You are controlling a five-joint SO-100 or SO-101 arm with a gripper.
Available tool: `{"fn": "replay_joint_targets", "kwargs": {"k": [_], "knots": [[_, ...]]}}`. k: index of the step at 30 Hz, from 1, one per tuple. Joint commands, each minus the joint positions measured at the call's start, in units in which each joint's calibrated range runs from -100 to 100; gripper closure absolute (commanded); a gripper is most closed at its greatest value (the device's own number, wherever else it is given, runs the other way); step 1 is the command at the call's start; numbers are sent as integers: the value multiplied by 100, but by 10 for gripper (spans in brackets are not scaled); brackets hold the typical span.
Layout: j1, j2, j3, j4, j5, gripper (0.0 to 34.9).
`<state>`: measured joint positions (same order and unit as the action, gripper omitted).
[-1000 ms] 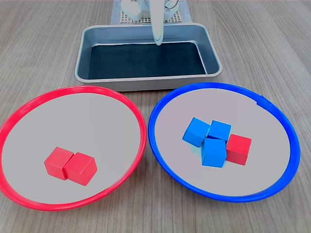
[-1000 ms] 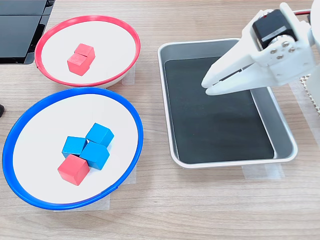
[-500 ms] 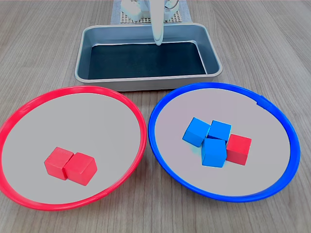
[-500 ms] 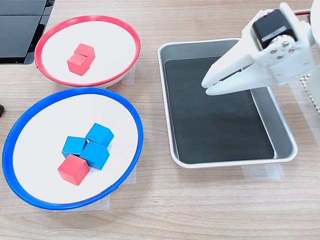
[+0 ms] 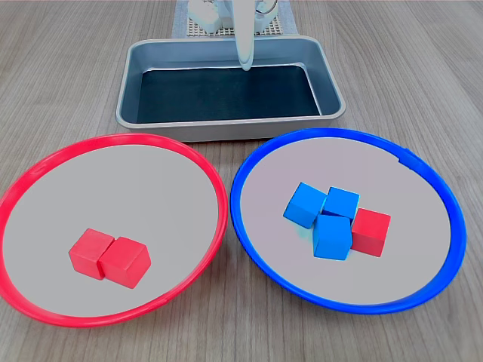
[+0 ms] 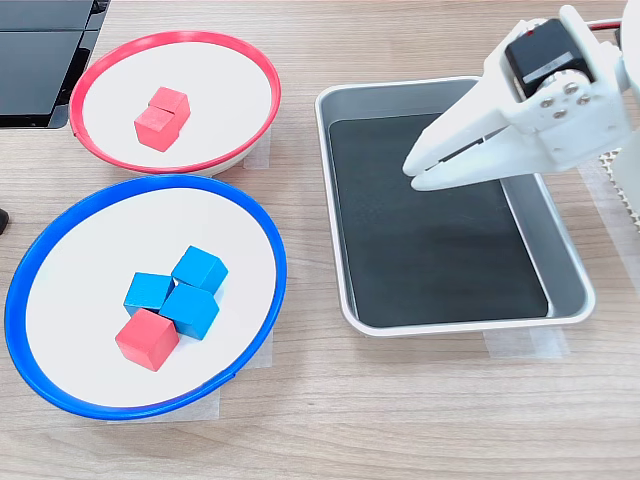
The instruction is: Relocate any red block in the blue dish to the red dish, correcting any misplacement.
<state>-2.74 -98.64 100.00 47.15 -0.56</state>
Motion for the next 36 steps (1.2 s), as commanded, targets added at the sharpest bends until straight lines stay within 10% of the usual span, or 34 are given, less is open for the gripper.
{"fn": "replay_joint_targets", "kwargs": {"k": [1,17,36], "knots": [[25,9,0,19,10,346],[-163,5646,-5926,1423,166,346],[-653,10311,-9804,894,-1338,340]]}}
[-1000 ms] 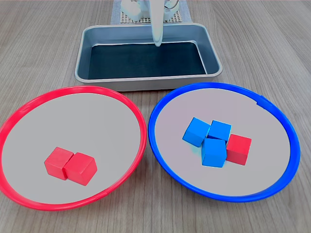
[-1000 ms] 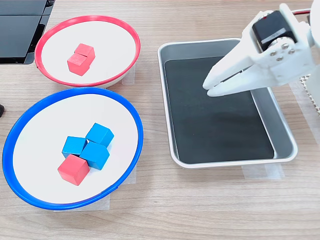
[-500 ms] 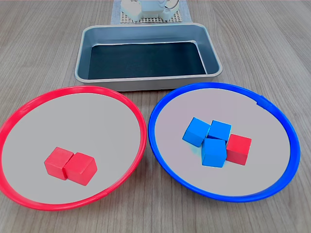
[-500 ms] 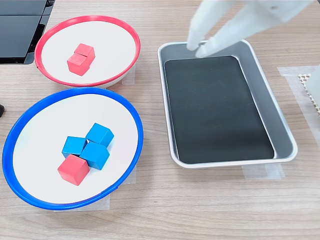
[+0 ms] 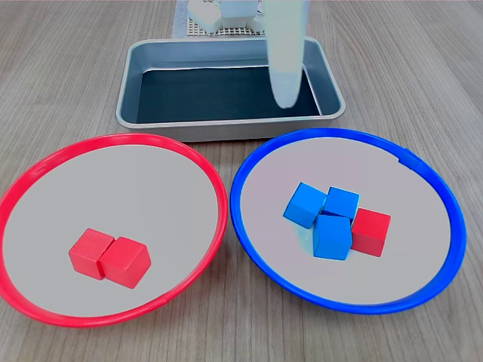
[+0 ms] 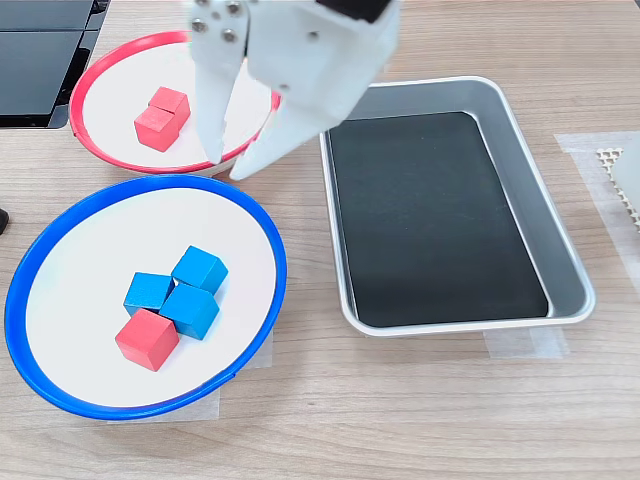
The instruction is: Relocate any red block in the blue dish to the red dish, correcting any misplacement.
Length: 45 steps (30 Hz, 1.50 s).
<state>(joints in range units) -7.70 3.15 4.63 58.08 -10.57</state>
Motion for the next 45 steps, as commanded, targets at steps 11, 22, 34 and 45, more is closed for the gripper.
{"fn": "replay_joint_targets", "kwargs": {"k": [11,22,34,45], "knots": [[-731,917,-704,-661,-1280,346],[-929,2256,-2233,-578,-1441,324],[-938,2665,-2452,-232,-1363,211],[-1004,2904,-2679,-380,-1368,210]]}}
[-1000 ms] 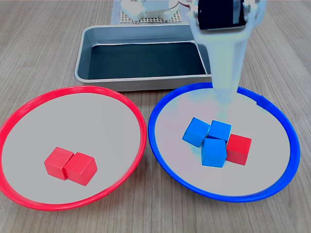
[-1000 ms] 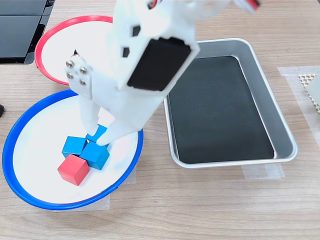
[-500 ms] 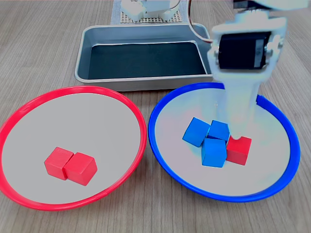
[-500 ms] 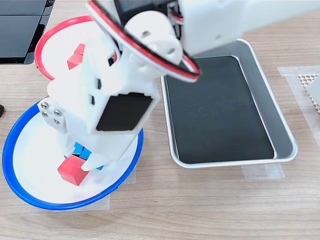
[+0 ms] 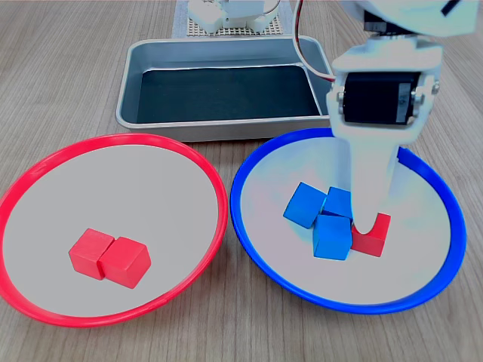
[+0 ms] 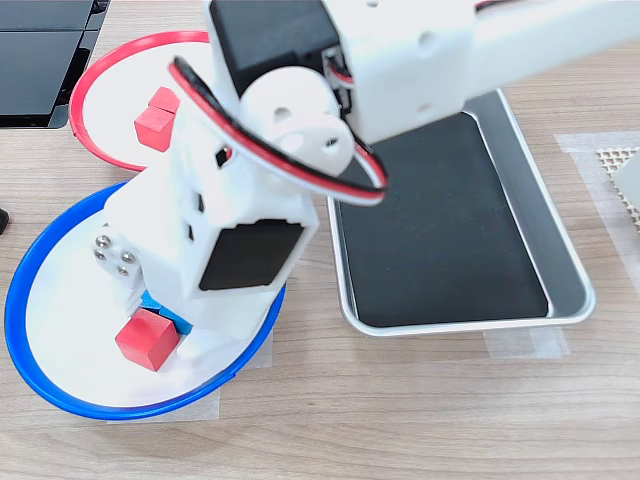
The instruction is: Relocate any red block in the blue dish to the red dish, correcting any misplacement.
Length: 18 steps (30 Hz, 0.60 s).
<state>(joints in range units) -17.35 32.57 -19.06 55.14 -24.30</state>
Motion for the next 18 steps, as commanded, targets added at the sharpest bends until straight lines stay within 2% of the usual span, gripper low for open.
{"fn": "replay_joint_targets", "kwargs": {"k": [1,10,18], "knots": [[-40,-20,-347,-95,5,211],[64,159,-530,-202,29,209],[149,185,-411,-310,34,187]]}}
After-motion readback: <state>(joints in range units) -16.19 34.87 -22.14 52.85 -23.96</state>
